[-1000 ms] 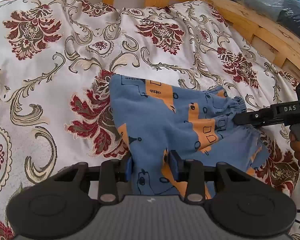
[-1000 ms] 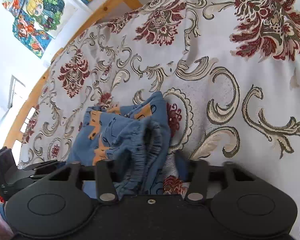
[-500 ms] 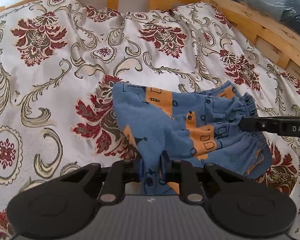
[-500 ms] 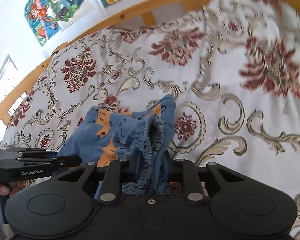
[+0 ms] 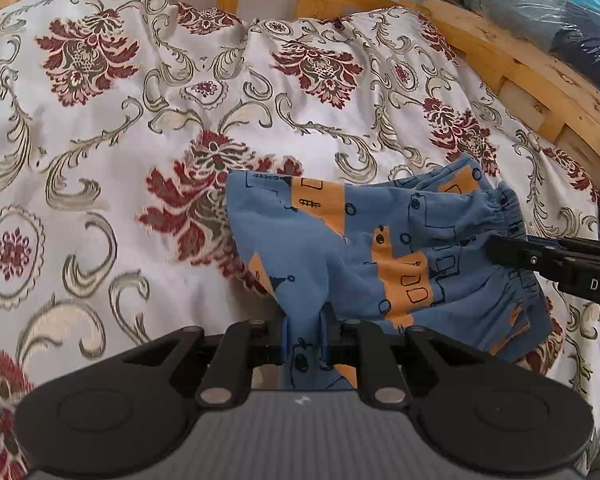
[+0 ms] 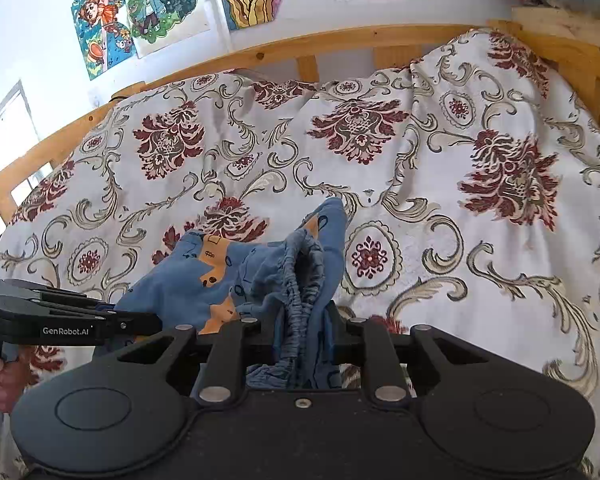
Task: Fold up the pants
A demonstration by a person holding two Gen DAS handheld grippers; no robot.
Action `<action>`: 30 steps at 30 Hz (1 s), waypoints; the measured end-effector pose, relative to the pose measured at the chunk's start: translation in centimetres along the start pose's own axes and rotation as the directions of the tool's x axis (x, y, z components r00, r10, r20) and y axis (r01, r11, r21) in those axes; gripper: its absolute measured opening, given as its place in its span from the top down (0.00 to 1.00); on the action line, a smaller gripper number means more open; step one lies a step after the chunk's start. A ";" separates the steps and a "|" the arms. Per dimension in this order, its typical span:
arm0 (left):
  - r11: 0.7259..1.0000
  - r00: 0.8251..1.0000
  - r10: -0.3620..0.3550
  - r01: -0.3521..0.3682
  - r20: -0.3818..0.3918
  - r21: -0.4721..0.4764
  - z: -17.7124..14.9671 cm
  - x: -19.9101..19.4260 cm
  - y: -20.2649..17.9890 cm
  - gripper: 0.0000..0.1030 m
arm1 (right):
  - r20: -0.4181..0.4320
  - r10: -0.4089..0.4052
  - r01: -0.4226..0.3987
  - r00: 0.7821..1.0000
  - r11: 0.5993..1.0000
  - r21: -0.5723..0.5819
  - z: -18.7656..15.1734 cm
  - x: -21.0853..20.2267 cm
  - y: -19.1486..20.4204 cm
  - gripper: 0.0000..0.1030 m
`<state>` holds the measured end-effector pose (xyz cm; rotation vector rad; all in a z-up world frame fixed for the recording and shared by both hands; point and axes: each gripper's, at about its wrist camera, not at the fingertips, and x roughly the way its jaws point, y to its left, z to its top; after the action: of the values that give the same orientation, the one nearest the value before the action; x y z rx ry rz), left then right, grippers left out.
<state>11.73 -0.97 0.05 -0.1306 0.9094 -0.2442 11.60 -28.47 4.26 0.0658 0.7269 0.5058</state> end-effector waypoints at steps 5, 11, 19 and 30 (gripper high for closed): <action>1.000 1.000 -0.010 0.010 -0.007 -0.001 0.4 -0.4 0.0 0.85 | 0.015 -0.017 0.017 1.000 0.999 -0.040 -0.2 -0.3 0.8 0.80; 0.999 0.999 0.008 -0.011 0.049 0.053 3.6 -0.8 0.1 0.85 | 0.086 -0.007 0.015 0.996 0.996 -0.093 2.5 0.3 1.4 0.81; 0.988 0.975 0.061 -0.090 0.215 0.127 10.2 0.5 1.4 0.85 | 0.195 0.000 0.034 0.981 0.985 -0.167 8.3 3.9 1.6 0.81; 0.992 0.983 0.075 -0.091 0.170 0.084 12.2 6.3 4.2 0.85 | 0.130 -0.026 0.053 0.991 0.976 -0.212 11.1 11.1 -0.2 0.81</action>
<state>25.78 1.50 1.74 -0.0272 0.7341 -0.1940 25.92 -22.17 5.65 -0.1178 0.5449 0.5344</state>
